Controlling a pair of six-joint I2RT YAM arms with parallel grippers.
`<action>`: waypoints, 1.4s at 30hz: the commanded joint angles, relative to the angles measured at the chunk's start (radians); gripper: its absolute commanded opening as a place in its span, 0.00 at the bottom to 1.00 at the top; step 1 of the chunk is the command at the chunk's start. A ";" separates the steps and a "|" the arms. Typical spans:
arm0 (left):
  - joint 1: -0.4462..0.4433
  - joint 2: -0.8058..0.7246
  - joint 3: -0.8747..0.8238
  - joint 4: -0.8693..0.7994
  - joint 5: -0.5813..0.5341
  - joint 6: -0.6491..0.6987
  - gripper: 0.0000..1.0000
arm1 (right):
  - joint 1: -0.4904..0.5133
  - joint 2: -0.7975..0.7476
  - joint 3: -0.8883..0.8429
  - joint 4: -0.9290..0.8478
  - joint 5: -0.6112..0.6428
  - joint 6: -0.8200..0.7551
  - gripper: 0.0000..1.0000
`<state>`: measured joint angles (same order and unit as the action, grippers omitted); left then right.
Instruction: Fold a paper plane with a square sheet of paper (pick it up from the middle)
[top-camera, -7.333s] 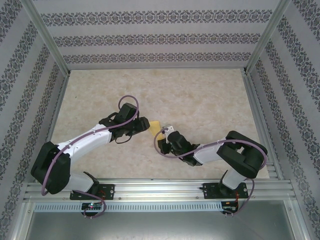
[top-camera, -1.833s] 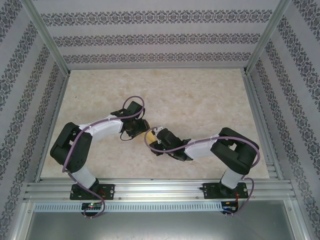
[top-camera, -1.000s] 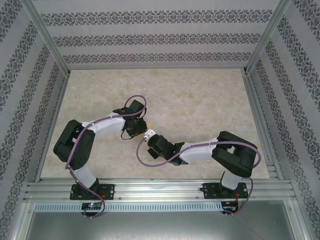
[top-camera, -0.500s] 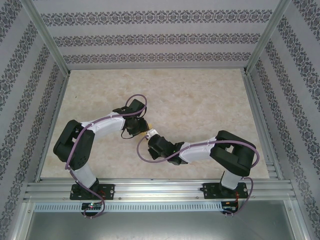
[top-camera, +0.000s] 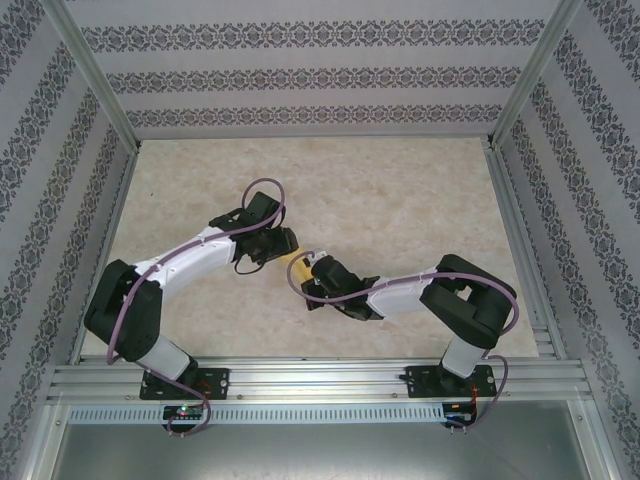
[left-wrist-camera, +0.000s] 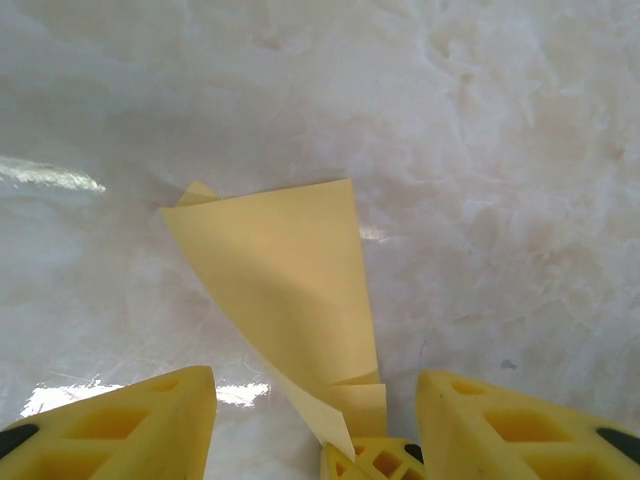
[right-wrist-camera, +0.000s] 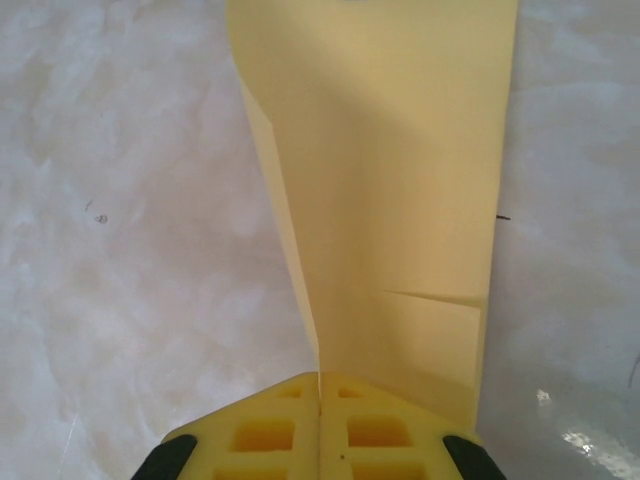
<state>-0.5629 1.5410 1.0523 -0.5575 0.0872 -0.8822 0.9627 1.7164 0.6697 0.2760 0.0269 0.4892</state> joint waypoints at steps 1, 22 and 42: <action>0.013 -0.060 -0.008 -0.034 -0.049 0.025 0.58 | -0.026 -0.019 -0.024 0.066 -0.078 0.072 0.00; 0.017 -0.295 -0.132 -0.056 -0.182 -0.007 0.64 | -0.070 0.055 -0.045 0.171 -0.187 0.183 0.00; 0.022 -0.295 -0.187 0.043 -0.114 -0.021 0.63 | -0.082 0.091 -0.021 0.195 -0.237 0.223 0.00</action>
<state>-0.5545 1.2400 0.8764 -0.5644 -0.0559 -0.8917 0.8871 1.7874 0.6403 0.4587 -0.1898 0.6914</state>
